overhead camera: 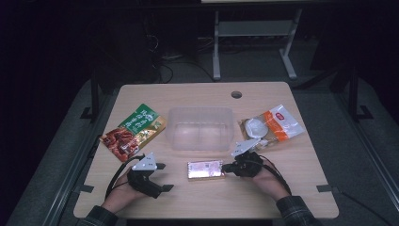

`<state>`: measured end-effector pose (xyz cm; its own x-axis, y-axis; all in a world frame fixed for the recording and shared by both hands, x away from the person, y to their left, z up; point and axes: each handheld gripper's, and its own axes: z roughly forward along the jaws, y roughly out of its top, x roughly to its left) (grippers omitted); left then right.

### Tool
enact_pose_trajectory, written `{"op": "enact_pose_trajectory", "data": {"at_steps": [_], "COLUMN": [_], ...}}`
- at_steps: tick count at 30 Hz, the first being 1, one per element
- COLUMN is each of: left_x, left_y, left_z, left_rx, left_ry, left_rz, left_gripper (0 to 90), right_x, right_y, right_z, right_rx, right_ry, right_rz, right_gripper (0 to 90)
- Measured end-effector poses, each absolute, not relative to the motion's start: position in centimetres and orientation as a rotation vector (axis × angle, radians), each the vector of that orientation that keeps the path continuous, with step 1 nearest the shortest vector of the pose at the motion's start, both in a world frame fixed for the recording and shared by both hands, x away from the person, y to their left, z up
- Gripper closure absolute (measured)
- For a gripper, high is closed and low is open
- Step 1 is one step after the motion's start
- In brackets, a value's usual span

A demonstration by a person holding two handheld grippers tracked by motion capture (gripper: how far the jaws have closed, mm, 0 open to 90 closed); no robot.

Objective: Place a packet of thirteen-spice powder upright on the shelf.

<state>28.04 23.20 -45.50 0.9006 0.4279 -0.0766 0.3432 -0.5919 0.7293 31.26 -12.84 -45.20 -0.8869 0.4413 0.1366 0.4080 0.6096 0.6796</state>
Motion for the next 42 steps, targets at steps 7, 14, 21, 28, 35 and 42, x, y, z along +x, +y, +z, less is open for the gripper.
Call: {"op": "enact_pose_trajectory", "data": {"at_steps": [7,14,21,28,35,42], "left_x": [28.0,28.0,28.0,28.1,28.0,28.0], "left_y": [23.2,23.2,23.2,23.1,23.2,23.2], "left_z": [-45.5,-45.5,-45.6,-45.6,-45.5,-45.5], "left_rx": [2.259,2.263,2.264,2.267,2.265,2.268], "left_ry": [0.548,0.541,0.545,0.543,0.539,0.540], "left_rz": [0.133,0.135,0.132,0.131,0.130,0.133], "left_gripper": [15.0,15.1,15.1,15.0,15.0,15.0], "right_x": [30.5,30.3,30.7,31.0,31.9,32.1], "right_y": [-10.5,-10.1,-9.9,-8.5,-7.0,-6.1], "right_z": [-45.3,-44.9,-43.7,-43.9,-45.1,-46.1], "right_rx": [0.613,0.573,0.578,0.521,0.454,0.420], "right_ry": [2.829,2.827,2.809,2.805,2.851,2.881], "right_rz": [1.169,1.159,1.172,1.079,1.026,0.981], "right_gripper": [89.9,88.9,39.6,25.6,22.9,21.9]}}
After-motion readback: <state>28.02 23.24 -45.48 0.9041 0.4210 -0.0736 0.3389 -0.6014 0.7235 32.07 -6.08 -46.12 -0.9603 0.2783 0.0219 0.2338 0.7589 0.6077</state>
